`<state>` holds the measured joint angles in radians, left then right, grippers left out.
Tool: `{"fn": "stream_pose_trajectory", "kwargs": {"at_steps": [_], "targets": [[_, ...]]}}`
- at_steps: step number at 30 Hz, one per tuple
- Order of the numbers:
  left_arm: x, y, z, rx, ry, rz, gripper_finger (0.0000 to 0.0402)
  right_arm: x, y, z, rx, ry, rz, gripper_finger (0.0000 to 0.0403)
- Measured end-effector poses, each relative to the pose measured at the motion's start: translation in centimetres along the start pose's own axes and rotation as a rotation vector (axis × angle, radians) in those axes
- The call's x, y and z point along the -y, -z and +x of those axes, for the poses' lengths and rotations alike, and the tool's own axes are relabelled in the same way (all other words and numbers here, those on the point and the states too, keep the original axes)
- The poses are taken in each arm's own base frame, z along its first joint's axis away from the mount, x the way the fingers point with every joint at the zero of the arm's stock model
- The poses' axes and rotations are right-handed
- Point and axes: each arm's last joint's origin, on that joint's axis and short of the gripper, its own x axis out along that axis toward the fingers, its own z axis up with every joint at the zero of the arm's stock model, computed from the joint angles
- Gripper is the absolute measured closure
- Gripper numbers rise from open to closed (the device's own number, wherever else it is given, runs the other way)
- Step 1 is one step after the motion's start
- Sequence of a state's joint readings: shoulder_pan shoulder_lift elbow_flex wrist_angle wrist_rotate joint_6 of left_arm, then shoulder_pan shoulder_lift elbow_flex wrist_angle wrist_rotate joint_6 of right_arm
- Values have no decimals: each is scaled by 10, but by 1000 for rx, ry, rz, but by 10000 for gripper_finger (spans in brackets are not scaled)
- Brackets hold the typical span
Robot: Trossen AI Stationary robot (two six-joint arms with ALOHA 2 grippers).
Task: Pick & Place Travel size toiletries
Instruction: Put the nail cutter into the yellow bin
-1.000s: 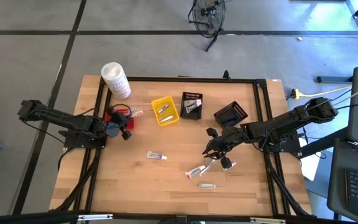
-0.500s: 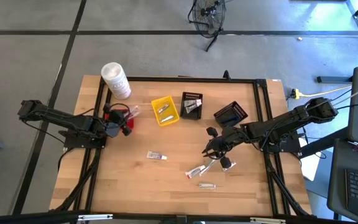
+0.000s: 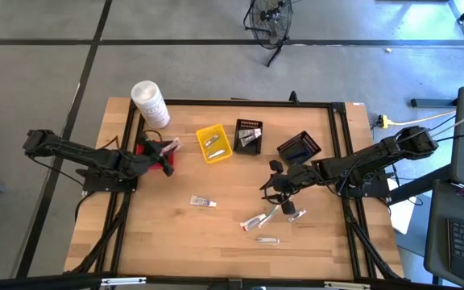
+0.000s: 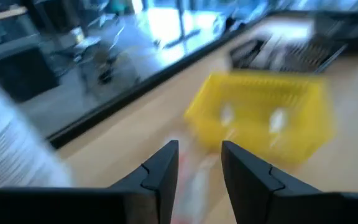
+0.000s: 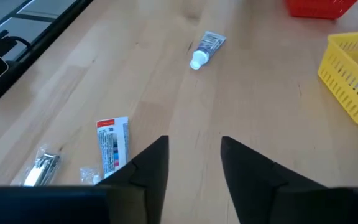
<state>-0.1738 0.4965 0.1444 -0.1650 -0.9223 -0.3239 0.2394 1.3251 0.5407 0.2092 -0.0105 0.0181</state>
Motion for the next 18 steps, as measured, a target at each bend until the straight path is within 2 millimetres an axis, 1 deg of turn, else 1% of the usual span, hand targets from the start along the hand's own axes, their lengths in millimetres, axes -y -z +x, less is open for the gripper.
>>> {"fn": "stream_pose_trajectory", "kwargs": {"at_steps": [2, 5, 7, 10, 12, 15, 17, 18], "targets": [[4, -9, 0, 56, 68, -50, 284, 0, 0, 0, -1, 0, 0, 234], [11, -21, -2, 111, 255, -113, 283, 0, 2, 3, -7, 0, -4, 215], [16, -26, -4, 130, 392, -154, 283, 0, 3, 9, -10, 0, -24, 207], [22, -31, -6, 139, 533, -218, 285, 0, 9, 17, -33, -17, -26, 201], [25, -31, -6, 139, 568, -228, 287, -2, 14, 23, -59, -50, -6, 201], [31, -30, -4, 127, 573, -217, 288, -9, 18, 29, -106, -83, -6, 208], [35, -28, -3, 124, 570, -212, 288, -18, 17, 30, -165, -108, -2, 216], [37, -28, -2, 122, 570, -210, 288, -23, 13, 30, -190, -120, -3, 219]]}}
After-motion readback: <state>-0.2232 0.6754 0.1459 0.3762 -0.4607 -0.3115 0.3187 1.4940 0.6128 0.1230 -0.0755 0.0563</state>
